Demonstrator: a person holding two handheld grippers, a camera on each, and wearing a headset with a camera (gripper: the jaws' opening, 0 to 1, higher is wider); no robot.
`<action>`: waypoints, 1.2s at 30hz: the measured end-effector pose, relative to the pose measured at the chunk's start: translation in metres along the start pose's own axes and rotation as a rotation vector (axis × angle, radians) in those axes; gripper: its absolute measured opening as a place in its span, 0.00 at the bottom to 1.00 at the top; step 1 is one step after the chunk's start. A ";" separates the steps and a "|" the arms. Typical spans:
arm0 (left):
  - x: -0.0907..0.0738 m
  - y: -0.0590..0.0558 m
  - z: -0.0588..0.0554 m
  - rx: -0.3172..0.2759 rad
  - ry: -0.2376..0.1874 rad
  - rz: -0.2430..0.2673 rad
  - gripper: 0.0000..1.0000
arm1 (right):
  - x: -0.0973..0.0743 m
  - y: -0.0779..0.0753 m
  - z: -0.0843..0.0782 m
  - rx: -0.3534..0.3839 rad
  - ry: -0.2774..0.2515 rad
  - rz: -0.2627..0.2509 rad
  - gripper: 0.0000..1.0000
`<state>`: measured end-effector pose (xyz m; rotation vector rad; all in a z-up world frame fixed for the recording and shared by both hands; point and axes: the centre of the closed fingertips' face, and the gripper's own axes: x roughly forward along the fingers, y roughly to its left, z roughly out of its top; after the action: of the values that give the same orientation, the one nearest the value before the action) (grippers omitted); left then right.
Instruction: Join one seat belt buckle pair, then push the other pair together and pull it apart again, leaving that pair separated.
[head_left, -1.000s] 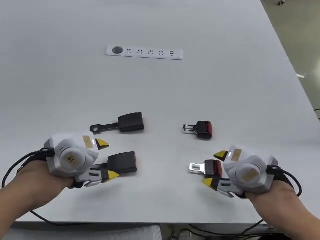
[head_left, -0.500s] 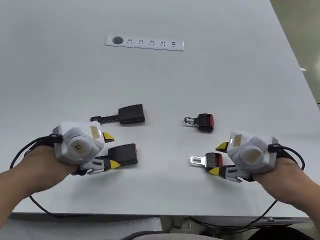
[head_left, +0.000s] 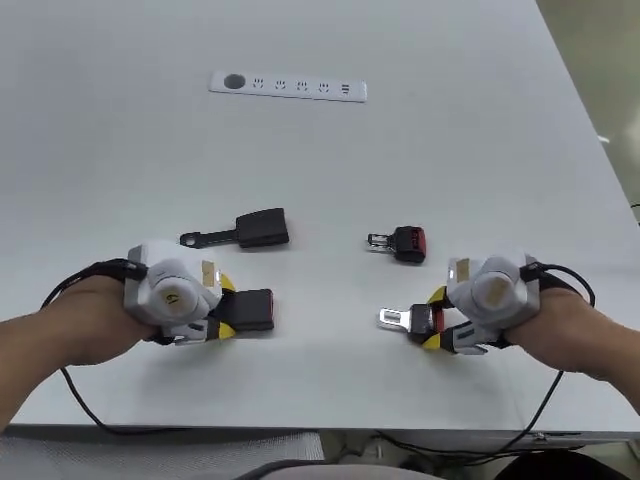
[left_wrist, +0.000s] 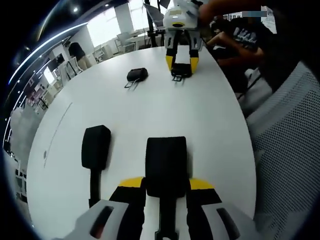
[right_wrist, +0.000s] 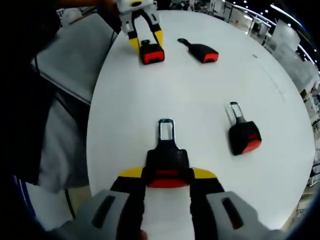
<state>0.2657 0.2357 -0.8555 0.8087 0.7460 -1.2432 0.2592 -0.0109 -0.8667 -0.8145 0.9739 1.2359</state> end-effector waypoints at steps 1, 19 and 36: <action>0.000 0.000 0.000 0.001 0.000 -0.005 0.32 | 0.001 0.000 -0.001 -0.008 0.004 0.010 0.35; 0.005 -0.001 -0.002 0.061 0.034 -0.059 0.31 | 0.002 -0.002 0.000 -0.086 0.053 0.035 0.34; 0.005 -0.002 -0.004 0.050 0.043 -0.072 0.31 | 0.011 0.004 0.024 -0.083 0.078 0.006 0.35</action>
<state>0.2646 0.2362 -0.8616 0.8584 0.7874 -1.3164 0.2591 0.0157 -0.8675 -0.9309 0.9932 1.2645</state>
